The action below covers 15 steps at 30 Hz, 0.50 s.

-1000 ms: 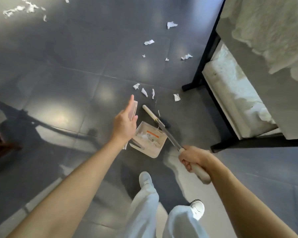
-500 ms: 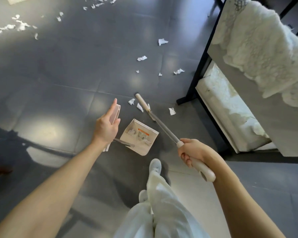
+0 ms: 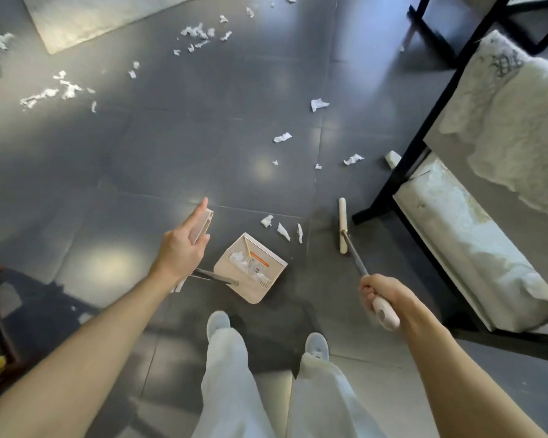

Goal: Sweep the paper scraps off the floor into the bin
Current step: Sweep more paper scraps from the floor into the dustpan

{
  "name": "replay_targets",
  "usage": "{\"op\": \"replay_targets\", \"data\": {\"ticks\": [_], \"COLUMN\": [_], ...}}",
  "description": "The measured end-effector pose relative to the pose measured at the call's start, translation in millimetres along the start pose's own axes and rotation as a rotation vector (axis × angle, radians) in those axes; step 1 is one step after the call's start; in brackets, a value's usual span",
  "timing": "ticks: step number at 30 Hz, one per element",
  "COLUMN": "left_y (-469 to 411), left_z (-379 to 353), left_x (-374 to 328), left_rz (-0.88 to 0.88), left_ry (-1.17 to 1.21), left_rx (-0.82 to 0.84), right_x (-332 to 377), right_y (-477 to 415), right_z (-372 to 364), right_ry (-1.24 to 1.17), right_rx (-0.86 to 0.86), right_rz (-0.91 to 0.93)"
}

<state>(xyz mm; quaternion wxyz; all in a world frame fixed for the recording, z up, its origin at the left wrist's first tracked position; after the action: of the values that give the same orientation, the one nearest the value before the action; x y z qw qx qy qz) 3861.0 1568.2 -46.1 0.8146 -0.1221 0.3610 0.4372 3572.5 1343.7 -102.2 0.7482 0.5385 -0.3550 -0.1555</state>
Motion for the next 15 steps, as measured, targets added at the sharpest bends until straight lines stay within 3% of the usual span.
{"op": "replay_targets", "data": {"ticks": [8,15], "left_y": [-96,-163], "left_z": [53,78], "left_x": [57,94], "left_rz": [-0.092,-0.144], "left_ry": [-0.028,0.106], "left_rx": [0.203,0.315], "right_x": [33,67], "right_y": [4,29], "right_z": [-153,-200], "right_ry": [-0.213,-0.145], "right_rx": [0.135,0.021], "right_rz": [-0.115,-0.055]}}
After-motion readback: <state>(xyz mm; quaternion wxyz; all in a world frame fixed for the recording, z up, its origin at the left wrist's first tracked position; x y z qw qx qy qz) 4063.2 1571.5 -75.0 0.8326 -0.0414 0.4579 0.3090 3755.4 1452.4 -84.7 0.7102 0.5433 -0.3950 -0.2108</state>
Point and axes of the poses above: each hand's wrist, its own y-axis away from the middle knuckle, its own z-axis out of the back of the hand, x = y × z, the point moved 3 cm from there along -y, towards the middle knuckle, and after that the axes turned 4 degrees about y, right-handed, at the moved point
